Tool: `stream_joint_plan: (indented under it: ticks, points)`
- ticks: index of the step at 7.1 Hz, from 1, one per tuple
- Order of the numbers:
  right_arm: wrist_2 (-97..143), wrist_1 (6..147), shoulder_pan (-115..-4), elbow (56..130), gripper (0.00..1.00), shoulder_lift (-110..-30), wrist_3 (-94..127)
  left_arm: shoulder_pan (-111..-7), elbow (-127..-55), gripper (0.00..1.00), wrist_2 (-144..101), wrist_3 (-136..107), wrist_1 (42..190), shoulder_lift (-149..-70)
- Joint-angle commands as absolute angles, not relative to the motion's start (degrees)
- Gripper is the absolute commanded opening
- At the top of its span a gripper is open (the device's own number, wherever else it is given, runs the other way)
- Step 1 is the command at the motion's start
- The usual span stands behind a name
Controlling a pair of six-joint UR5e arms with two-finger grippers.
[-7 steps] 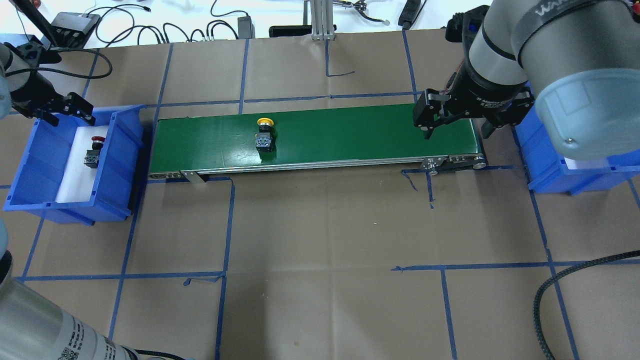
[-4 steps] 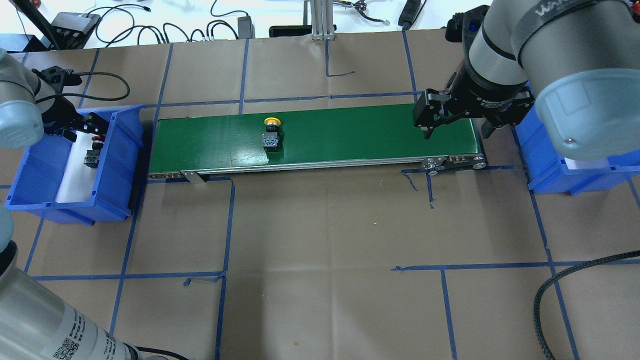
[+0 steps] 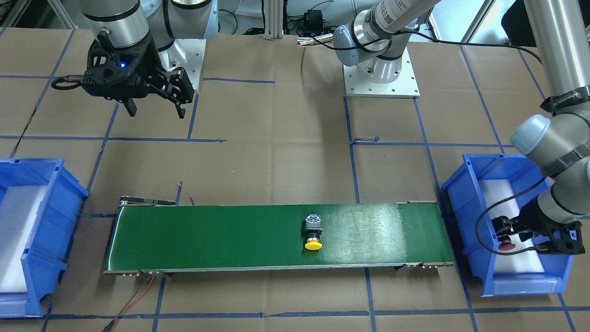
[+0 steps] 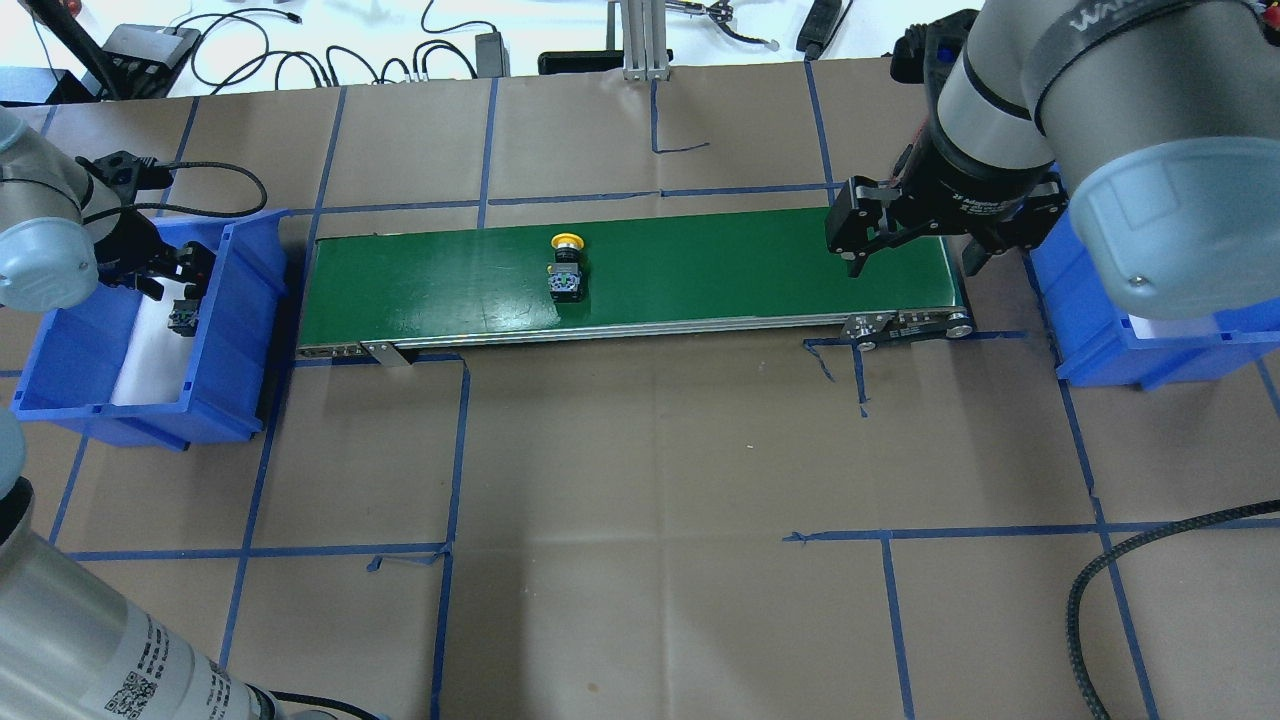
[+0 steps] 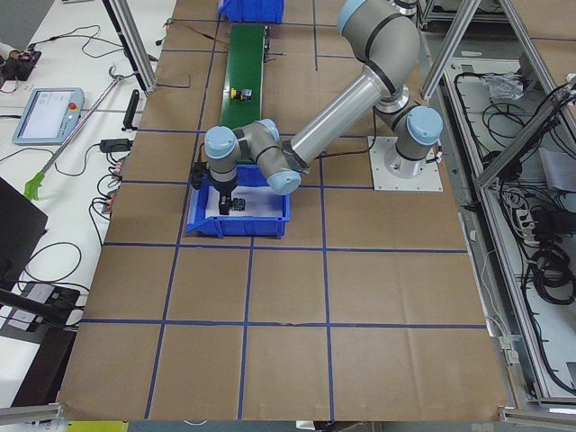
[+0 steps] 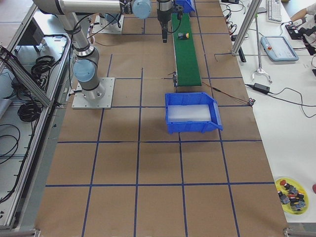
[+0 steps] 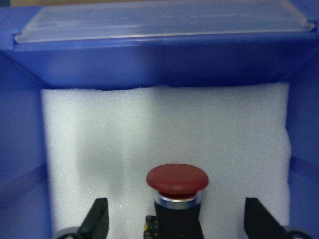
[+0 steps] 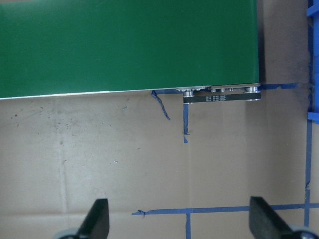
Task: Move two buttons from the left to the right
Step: 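Lower the left gripper and grasp the red button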
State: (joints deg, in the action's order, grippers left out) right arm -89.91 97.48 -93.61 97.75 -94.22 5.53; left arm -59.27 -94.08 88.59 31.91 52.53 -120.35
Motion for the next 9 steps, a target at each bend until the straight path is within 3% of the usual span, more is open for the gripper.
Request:
stream_joint_plan:
  ticks: [1, 3, 4, 6, 9]
  points:
    - [-89.2, 97.8, -93.6, 97.7, 1.0, -92.8, 5.7, -59.2, -94.0, 0.45, 88.8, 31.9, 53.1, -120.3]
    - [-89.2, 102.5, -93.6, 97.5, 1.0, -88.3, 5.7, -59.2, -94.0, 0.17, 88.8, 32.0, 53.3, -120.2]
    - [-89.1, 103.7, -93.6, 96.9, 1.0, -86.5, 5.7, -59.2, -92.7, 0.1, 88.7, 32.1, 54.7, -120.0]
    - [-89.1, 105.2, -93.3, 95.3, 1.0, -85.6, 5.5, -58.6, -89.1, 0.1, 88.8, 32.2, 61.3, -118.2]
    - [-88.9, 106.9, -92.7, 93.3, 1.0, -81.3, 5.7, -58.3, -76.6, 0.1, 88.8, 32.4, 80.3, -114.9]
